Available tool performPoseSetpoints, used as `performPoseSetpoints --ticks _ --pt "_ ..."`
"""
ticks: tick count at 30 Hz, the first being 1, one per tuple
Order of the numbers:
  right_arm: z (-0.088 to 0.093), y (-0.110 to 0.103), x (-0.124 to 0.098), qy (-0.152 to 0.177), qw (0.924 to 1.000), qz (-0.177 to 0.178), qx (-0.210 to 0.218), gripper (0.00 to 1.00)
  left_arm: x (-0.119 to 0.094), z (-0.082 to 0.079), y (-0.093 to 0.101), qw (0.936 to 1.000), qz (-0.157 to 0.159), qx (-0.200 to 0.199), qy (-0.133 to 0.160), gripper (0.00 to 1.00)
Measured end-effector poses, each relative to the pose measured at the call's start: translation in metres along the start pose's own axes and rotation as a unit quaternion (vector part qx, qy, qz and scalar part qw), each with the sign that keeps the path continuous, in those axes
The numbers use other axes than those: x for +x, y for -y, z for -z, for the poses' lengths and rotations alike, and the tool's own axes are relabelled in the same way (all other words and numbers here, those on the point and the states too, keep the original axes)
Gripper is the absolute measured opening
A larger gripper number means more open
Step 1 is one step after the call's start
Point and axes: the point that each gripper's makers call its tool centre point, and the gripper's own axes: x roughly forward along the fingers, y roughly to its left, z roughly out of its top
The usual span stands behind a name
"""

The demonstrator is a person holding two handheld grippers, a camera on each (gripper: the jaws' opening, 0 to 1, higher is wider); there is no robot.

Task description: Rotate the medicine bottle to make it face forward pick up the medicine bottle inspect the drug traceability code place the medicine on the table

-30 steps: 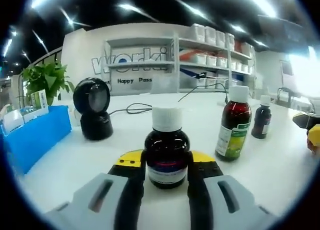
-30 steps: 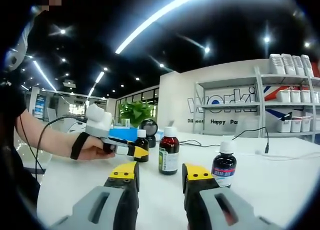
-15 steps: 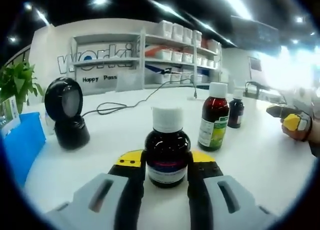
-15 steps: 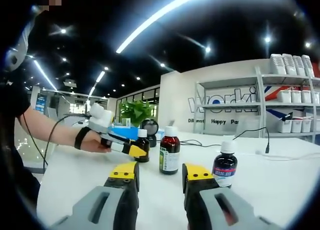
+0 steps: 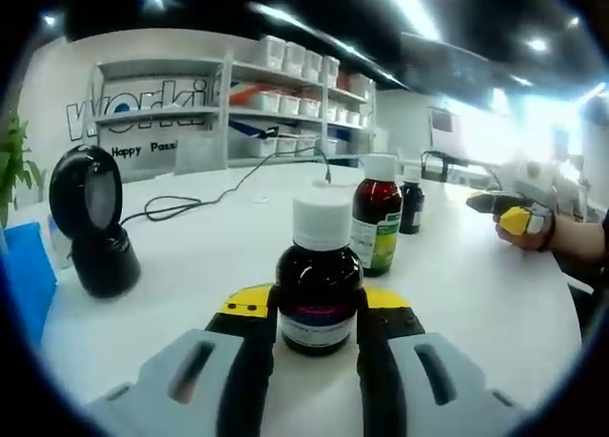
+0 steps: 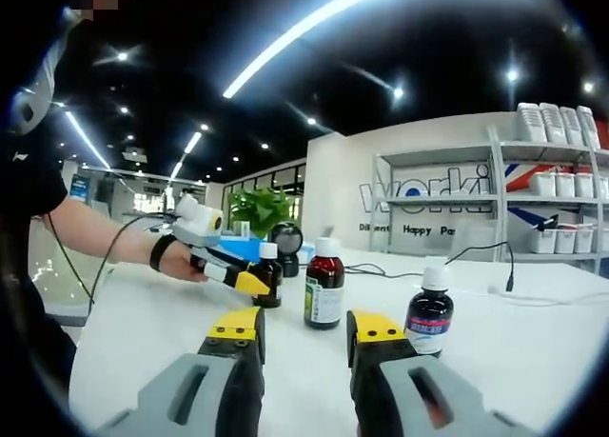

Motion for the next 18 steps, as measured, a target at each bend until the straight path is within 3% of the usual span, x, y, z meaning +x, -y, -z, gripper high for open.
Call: performPoseSetpoints --ticks 4,7,10,16,18 --pt "0.000 0.000 0.000 0.000 1.0000 -0.001 0.001 0.30 0.000 0.001 0.003 0.9999 -0.013 -0.003 0.007 0.25" --pt "0.000 0.000 0.000 0.000 1.0000 -0.001 0.001 0.30 -0.002 0.005 -0.002 0.9993 -0.037 0.002 0.006 0.32" --pt "0.000 0.000 0.000 0.000 1.0000 0.000 0.001 0.30 -0.011 0.004 -0.004 0.9969 -0.078 -0.001 0.016 0.32" --pt "-0.001 -0.001 0.000 0.002 1.0000 -0.002 0.002 0.30 -0.026 0.004 0.006 0.9932 -0.112 0.019 0.025 0.36" --pt "-0.001 -0.001 0.000 0.002 1.0000 -0.002 0.002 0.30 -0.033 0.004 0.007 0.9895 -0.141 -0.001 0.034 0.37"
